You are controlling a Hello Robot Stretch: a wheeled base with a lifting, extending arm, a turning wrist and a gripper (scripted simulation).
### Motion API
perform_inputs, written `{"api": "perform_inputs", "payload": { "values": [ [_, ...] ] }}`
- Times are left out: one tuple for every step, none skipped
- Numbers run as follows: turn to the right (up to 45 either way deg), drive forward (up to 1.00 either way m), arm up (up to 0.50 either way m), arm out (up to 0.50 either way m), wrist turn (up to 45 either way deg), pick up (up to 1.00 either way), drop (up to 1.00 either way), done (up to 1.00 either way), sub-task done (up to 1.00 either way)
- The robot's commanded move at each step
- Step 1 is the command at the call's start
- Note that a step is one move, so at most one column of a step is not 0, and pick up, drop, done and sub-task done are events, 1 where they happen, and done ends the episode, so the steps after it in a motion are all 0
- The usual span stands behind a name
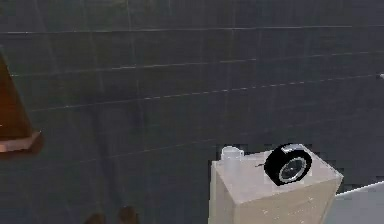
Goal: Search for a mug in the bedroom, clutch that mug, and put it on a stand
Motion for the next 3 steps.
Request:
{"api": "perform_inputs", "payload": {
  "values": [
    [-45.0,0.0,0.0,0.0,0.0,0.0,0.0,0.0,0.0],
    [-27.0,0.0,0.0,0.0,0.0,0.0,0.0,0.0,0.0],
    [45.0,0.0,0.0,0.0,0.0,0.0,0.0,0.0,0.0]
  ]
}}
